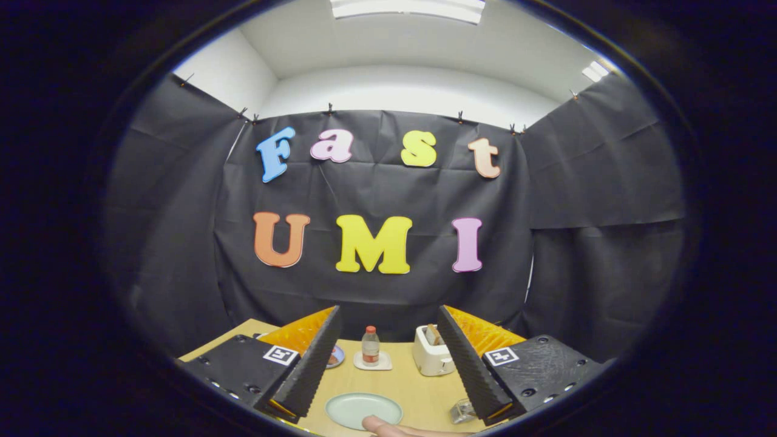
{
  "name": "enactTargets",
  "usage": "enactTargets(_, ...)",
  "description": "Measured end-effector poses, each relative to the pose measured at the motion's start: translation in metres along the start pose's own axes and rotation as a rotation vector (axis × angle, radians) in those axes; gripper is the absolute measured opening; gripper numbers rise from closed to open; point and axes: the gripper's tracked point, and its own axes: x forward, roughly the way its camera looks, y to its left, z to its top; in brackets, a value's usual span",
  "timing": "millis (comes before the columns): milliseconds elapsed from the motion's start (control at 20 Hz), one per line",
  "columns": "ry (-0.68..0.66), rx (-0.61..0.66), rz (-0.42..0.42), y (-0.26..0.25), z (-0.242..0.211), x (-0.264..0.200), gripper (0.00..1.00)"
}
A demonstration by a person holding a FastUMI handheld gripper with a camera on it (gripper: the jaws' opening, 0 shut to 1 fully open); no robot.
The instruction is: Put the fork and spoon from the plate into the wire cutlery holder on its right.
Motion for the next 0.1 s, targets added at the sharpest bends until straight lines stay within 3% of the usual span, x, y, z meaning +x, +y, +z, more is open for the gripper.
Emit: enactTargets(100,-0.007,0.001,0.005,-0.0094,0.005,-0.0014,0.95)
